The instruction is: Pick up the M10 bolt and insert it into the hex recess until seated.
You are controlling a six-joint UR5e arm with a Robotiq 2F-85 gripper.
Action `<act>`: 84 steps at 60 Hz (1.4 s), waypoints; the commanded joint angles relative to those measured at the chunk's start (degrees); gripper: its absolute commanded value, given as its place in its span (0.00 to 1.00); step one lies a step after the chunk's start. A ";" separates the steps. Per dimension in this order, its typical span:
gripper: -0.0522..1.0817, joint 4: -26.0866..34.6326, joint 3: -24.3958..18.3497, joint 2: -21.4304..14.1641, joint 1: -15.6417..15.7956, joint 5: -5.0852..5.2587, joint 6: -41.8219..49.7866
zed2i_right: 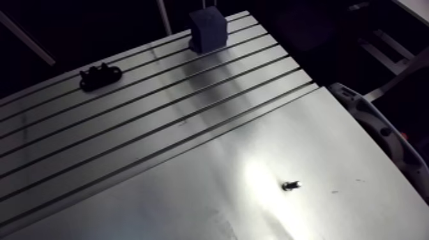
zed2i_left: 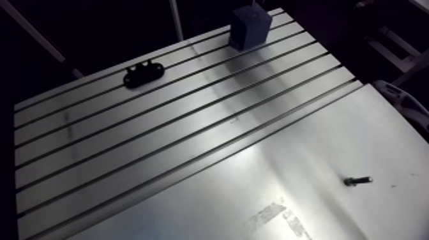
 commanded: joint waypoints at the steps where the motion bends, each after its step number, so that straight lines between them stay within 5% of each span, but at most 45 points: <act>1: 0.05 -0.06 -0.15 -1.29 -0.10 -0.10 0.05; 24: 0.05 3.16 0.48 -7.71 1.09 -0.91 8.10; 37: 0.05 11.90 -1.38 -11.80 7.82 -0.63 14.41; 51: 0.05 12.69 0.00 -13.93 15.06 -0.79 17.90; 84: 0.05 14.06 4.61 -22.57 22.10 -0.21 19.39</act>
